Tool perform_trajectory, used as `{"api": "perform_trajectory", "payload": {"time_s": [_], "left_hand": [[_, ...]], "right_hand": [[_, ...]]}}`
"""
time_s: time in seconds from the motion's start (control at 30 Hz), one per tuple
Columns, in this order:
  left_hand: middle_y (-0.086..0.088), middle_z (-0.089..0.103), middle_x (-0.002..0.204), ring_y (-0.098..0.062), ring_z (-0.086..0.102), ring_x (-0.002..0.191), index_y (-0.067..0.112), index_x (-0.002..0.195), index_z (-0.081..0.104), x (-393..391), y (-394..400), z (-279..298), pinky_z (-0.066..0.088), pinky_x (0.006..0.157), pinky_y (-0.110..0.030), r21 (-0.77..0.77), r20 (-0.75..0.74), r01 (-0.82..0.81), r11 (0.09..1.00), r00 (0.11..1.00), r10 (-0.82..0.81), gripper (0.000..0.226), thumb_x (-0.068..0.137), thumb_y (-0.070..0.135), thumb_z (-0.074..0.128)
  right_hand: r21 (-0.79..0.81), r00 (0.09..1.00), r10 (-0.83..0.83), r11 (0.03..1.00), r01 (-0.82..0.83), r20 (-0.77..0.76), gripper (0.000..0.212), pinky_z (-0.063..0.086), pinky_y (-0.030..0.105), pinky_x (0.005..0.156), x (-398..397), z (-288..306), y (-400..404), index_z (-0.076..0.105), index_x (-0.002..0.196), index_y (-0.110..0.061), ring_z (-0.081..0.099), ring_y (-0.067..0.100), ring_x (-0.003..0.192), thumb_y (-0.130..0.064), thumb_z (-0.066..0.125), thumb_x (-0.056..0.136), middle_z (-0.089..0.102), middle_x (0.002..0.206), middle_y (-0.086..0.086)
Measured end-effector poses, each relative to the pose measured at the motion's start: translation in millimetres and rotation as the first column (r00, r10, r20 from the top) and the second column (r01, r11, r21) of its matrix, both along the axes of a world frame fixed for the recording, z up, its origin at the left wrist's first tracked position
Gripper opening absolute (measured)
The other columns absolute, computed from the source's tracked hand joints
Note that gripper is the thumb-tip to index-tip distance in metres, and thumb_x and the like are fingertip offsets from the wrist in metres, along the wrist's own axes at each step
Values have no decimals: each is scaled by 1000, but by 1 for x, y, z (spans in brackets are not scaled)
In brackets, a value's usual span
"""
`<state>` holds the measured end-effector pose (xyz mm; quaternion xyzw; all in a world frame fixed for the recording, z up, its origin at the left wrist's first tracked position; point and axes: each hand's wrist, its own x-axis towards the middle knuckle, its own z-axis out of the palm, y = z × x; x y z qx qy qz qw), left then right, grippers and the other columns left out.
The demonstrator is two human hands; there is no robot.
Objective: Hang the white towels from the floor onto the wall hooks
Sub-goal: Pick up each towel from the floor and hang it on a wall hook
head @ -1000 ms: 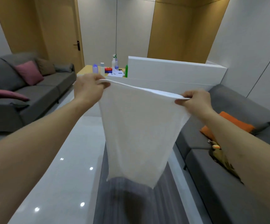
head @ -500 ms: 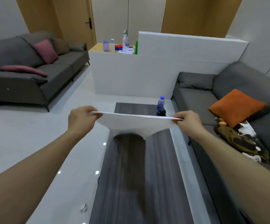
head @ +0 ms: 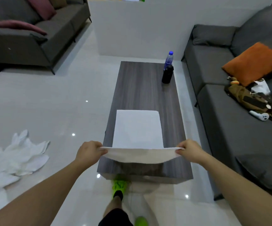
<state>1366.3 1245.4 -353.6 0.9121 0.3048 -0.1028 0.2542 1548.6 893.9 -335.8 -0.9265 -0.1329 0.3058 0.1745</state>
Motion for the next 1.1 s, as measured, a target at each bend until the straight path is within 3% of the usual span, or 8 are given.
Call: {"api": "perform_trajectory", "payload": {"time_s": [0.1, 0.23, 0.47, 0.67, 0.73, 0.83, 1.0, 1.1], "left_hand": [[3, 68, 76, -16, 60, 76, 23, 82, 74, 3, 4, -14, 48, 66, -28, -15, -50, -12, 1000, 999, 12, 18, 86, 40, 69], [2, 68, 74, -14, 58, 73, 21, 80, 73, 21, 17, -32, 42, 59, -26, -38, -99, -18, 999, 995, 14, 19, 85, 38, 69], [5, 66, 75, -13, 57, 73, 24, 83, 72, 86, 58, -76, 37, 56, -25, -111, -154, 5, 994, 988, -22, 17, 86, 41, 67], [2, 63, 66, -17, 60, 69, 22, 66, 63, 176, 97, -113, 34, 52, -25, -120, -161, 20, 993, 986, -39, 29, 90, 38, 61], [0, 69, 79, -24, 64, 83, 27, 78, 67, 207, 108, -118, 41, 60, -25, -117, -167, 15, 993, 985, -34, 22, 94, 36, 56], [-2, 71, 107, -27, 62, 105, 24, 116, 69, 243, 120, -124, 48, 85, -30, -148, -195, -43, 988, 981, 13, 27, 94, 35, 57], [-4, 69, 116, -26, 60, 109, 20, 123, 66, 254, 117, -139, 48, 93, -32, -199, -234, -2, 980, 971, -45, 33, 93, 34, 58], [-7, 69, 116, -27, 61, 108, 19, 125, 65, 239, 106, -163, 50, 95, -36, -221, -296, -24, 975, 954, -43, 36, 93, 34, 59]], "right_hand": [[-10, 1000, -29, 1000, 29, -9, 17, 42, 22, 57, -3, -18, 1, 75, 80, -13, 61, 15, 72, -22, 65, 91, 66, 74, 0], [-34, 994, -103, 994, 102, -34, 25, 43, 24, 57, 5, -38, 14, 66, 65, -25, 60, 13, 68, -23, 67, 89, 64, 69, -3], [-68, 968, -250, 966, 248, -34, 32, 33, 22, 48, 55, -79, 52, 60, 57, -27, 56, 10, 60, -22, 67, 88, 60, 61, -5], [-54, 922, -386, 922, 385, -21, 24, 53, 39, 59, 126, -115, 93, 69, 72, -7, 66, 30, 72, -25, 64, 86, 68, 72, 14], [-24, 900, -435, 900, 435, 0, 22, 52, 37, 67, 147, -124, 104, 72, 81, -11, 67, 31, 84, -29, 63, 88, 71, 78, 9], [14, 845, -534, 845, 534, 0, 34, 50, 31, 89, 168, -135, 117, 71, 116, -15, 65, 26, 104, -34, 66, 88, 73, 106, 4], [-77, 830, -554, 832, 549, -74, 28, 50, 29, 83, 161, -162, 114, 73, 111, -16, 65, 24, 96, -31, 65, 89, 74, 106, 5], [-126, 826, -543, 840, 528, -155, 27, 49, 32, 94, 145, -187, 109, 73, 112, -16, 64, 27, 107, -29, 67, 90, 73, 110, 5]]}}
